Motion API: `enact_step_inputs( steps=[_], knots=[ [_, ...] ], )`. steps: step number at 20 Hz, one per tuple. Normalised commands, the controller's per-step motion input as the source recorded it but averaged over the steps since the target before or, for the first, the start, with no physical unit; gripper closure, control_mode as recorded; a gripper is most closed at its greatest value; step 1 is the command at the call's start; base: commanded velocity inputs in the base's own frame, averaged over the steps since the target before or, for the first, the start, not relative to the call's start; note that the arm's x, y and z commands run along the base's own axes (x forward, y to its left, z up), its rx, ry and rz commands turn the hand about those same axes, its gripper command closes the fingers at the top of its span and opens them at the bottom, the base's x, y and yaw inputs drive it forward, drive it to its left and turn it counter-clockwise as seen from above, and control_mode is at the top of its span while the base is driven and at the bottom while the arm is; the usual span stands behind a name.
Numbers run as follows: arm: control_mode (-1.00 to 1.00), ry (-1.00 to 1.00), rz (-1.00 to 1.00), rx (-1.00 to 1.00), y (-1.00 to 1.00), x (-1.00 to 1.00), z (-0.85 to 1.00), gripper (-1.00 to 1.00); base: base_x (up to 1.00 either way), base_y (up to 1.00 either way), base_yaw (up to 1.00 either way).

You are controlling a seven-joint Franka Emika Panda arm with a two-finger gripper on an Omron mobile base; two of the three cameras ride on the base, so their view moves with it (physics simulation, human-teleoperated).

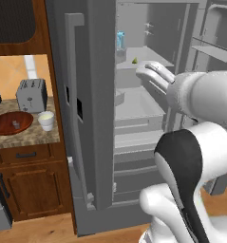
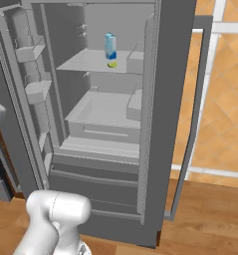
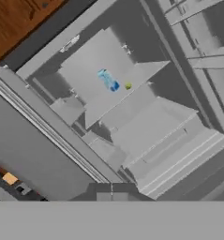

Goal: Grab a lemon wedge from the fridge and one ice cube from the ice bowl, and put them in the glass of lemonade.

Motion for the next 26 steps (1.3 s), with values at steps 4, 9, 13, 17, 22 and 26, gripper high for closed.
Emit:
enact_step_inputs(
  steps=[4, 9, 13, 17, 22, 26],
  knots=[
    [-1.00, 0.00, -0.19, 0.76, -0.88, 0.12, -0.37, 1.00, 0.00, 0.00, 0.00],
    [-1.00, 0.10, -0.19, 0.71, -0.38, 0.41, -0.36, 1.00, 0.00, 0.00, 0.00],
    [-1.00, 0.27, -0.06, 0.60, -0.04, 0.58, -0.13, 1.00, 0.00, 0.00, 0.00],
    [-1.00, 0.27, 0.00, 0.32, 0.00, 0.31, 0.00, 1.00, 0.00, 0.00, 0.00],
    [-1.00, -0.03, 0.15, 0.13, 0.21, 0.20, -0.19, 1.00, 0.00, 0.00, 0.00],
    [-1.00, -0.05, 0.21, 0.06, 0.05, 0.20, -0.08, 1.00, 0.00, 0.00, 0.00]
  ],
)
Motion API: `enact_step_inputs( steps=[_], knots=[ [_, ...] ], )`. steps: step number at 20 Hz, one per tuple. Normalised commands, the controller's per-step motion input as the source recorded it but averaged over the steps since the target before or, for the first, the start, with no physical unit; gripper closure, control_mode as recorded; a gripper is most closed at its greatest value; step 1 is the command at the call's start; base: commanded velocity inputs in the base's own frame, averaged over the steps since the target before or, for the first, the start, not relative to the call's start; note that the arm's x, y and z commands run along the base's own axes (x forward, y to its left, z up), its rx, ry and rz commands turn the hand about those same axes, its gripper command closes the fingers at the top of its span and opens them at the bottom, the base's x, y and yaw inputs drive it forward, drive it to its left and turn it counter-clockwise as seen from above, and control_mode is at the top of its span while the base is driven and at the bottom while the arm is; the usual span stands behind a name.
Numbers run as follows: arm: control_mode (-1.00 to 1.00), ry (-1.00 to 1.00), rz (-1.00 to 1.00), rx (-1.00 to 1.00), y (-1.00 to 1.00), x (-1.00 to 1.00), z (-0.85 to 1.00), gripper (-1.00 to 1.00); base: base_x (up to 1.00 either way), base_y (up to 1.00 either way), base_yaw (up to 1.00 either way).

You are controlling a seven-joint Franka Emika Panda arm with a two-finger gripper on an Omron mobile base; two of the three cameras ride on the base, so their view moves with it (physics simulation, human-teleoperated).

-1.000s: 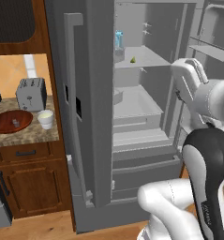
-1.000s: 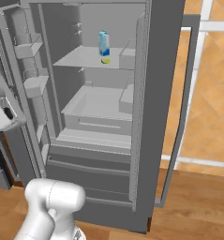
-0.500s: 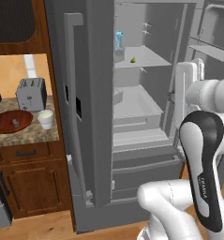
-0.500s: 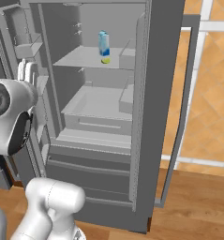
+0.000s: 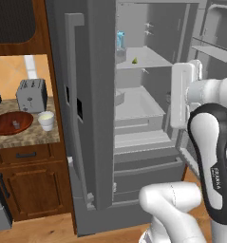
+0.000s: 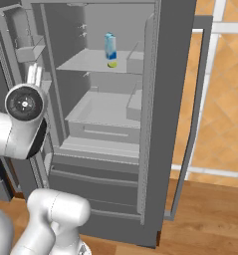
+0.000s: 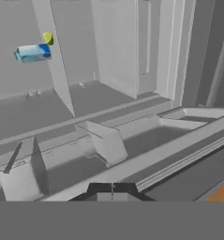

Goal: Grab a lemon wedge from the fridge and one ice cube from the ice bowl, and put them in the glass of lemonade.

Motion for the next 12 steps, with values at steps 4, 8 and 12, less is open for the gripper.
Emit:
enact_step_inputs(
  steps=[4, 8, 12],
  knots=[
    [-1.00, -0.11, 0.13, 0.00, 0.00, 0.22, 0.00, 1.00, 0.00, 0.00, 0.00],
    [-1.00, -0.08, 0.02, 0.00, 0.00, 0.21, 0.00, -1.00, 0.00, 0.00, 0.00],
    [-1.00, 0.00, 0.00, 0.00, 0.00, 0.19, 0.00, -1.00, 0.00, 0.00, 0.00]
  ],
)
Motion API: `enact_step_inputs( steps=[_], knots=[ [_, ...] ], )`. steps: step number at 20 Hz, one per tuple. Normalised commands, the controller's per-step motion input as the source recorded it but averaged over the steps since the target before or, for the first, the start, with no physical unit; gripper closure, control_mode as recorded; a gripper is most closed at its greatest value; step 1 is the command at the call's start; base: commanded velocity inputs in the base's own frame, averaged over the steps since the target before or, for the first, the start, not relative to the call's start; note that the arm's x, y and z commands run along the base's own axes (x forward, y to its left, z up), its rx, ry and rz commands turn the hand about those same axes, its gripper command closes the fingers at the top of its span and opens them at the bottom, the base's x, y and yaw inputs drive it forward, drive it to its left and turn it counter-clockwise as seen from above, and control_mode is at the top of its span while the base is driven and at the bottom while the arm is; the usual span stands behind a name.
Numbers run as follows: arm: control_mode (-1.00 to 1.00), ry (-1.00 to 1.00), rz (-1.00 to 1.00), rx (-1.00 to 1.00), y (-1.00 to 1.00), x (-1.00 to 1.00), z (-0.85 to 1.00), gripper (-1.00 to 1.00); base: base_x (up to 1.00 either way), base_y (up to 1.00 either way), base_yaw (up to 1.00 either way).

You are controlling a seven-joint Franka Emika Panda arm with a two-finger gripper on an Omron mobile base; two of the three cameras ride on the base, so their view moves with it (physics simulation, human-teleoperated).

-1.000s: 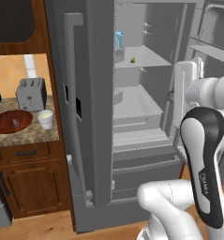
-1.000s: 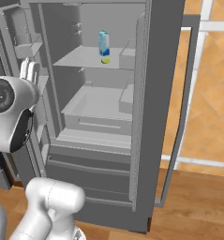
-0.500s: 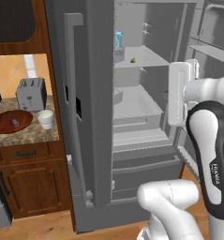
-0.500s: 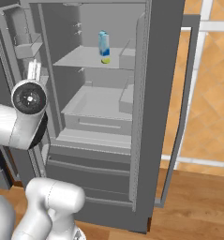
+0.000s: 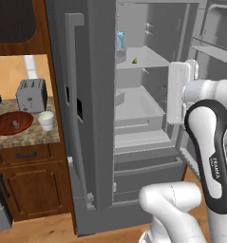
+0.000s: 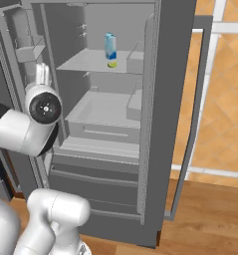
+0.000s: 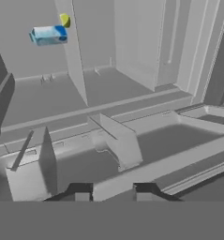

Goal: Grab a lemon wedge from the fridge and one ice cube from the ice bowl, and put them in the glass of lemonade.

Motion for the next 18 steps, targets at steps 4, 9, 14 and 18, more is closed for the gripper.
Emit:
enact_step_inputs(
  steps=[4, 9, 14, 18],
  knots=[
    [-1.00, 0.00, 0.00, 0.00, 0.00, 0.40, -0.03, -1.00, 0.00, 0.00, 0.00],
    [-1.00, 0.00, 0.00, 0.00, 0.12, 0.48, -0.28, -1.00, 0.00, 0.00, 0.00],
    [-1.00, -0.01, 0.00, -0.01, 0.29, 0.49, -0.36, -1.00, 0.00, 0.00, 0.00],
    [-1.00, -0.06, 0.00, 0.06, 0.11, 0.41, 0.00, -1.00, 0.00, 0.00, 0.00]
  ],
)
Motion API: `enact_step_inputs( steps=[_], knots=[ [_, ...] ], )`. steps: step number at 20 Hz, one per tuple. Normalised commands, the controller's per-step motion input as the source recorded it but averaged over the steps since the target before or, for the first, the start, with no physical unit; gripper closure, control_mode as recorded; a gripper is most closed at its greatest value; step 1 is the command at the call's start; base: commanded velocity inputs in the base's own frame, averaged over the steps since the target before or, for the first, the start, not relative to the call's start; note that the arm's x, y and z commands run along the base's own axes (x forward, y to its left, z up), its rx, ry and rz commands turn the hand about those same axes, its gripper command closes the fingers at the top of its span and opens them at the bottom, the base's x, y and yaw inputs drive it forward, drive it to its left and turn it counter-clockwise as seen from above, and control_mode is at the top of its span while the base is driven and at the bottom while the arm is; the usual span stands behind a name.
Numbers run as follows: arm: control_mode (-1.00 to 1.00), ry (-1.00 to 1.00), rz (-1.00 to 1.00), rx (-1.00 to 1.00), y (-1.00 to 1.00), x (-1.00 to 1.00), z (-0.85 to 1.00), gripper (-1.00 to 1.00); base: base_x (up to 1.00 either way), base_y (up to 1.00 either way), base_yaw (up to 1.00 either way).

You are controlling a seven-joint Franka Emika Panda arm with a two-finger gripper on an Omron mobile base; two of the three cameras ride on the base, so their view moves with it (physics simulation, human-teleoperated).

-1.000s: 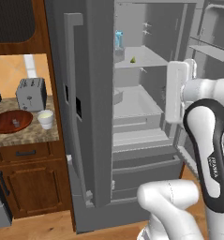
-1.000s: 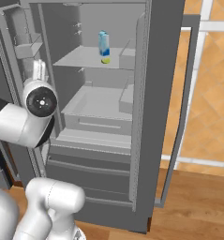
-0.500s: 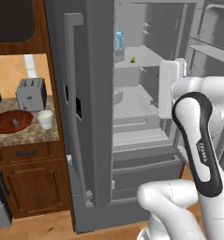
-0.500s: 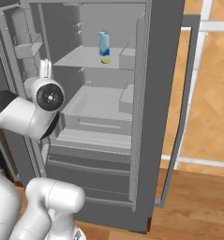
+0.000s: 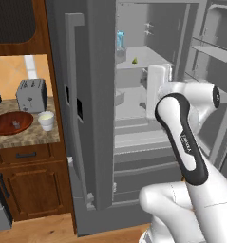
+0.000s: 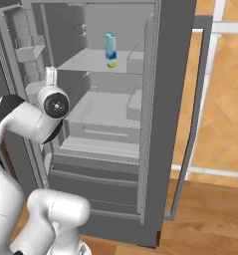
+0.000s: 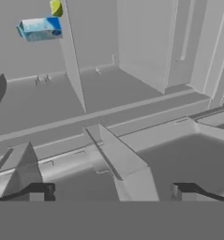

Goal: Grab a lemon wedge from the fridge and one ice cube from the ice bowl, and put them in the glass of lemonade.

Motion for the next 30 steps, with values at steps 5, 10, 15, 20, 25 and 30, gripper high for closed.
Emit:
enact_step_inputs(
  steps=[5, 10, 15, 20, 25, 30],
  knots=[
    [-1.00, 0.00, 0.00, 0.07, 0.15, 0.47, 0.00, -1.00, 0.00, 0.00, 0.00],
    [-1.00, 0.00, 0.00, 0.06, 0.01, 0.56, 0.00, -1.00, 0.00, 0.00, 0.00],
    [-1.00, 0.00, 0.00, 0.04, 0.04, 0.62, 0.00, -1.00, 0.00, 0.00, 0.00],
    [-1.00, 0.01, 0.00, 0.02, 0.30, 0.31, -0.09, -1.00, 0.00, 0.00, 0.00],
    [-1.00, 0.00, 0.02, 0.04, 0.62, -0.16, -0.02, -1.00, 0.00, 0.00, 0.00],
    [-1.00, 0.01, 0.07, 0.08, 0.87, -0.56, 0.23, -1.00, 0.00, 0.00, 0.00]
  ],
)
